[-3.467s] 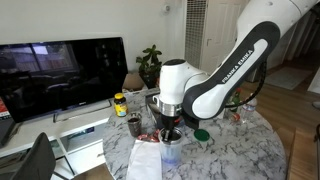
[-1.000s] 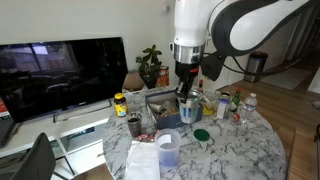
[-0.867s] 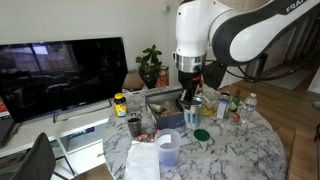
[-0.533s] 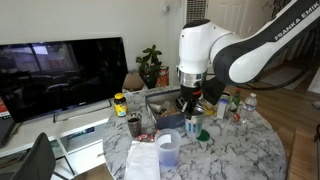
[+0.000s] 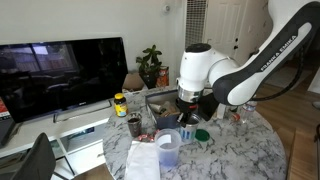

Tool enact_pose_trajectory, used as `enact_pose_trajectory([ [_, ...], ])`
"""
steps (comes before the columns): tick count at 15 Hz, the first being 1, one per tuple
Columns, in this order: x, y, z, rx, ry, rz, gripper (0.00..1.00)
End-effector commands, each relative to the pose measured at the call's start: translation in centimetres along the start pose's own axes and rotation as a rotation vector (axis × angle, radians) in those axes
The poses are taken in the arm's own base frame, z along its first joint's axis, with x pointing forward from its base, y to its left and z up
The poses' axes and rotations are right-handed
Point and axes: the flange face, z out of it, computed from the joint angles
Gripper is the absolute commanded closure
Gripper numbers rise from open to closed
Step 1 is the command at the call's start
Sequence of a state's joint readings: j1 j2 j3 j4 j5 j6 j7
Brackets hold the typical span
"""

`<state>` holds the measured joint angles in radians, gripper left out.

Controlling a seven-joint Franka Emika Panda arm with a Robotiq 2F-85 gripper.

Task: Remove the silver cup from the plastic cup, pick up both the plastic cup and silver cup and put the in the box

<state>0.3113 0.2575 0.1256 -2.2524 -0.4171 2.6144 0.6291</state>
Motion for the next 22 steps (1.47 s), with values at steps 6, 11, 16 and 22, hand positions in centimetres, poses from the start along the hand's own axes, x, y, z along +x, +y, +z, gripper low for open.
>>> enact_pose_trajectory([
  [6,-0.7,-0.5,4.4,0.055,0.026,0.065,0.99],
  [11,-1.0,-0.7,5.8,0.097,0.039,0.084,0.98],
  [16,-1.1,-0.4,5.9,0.115,0.045,0.115,0.49],
  [22,-0.8,0.6,5.3,0.119,0.062,0.148,0.18],
])
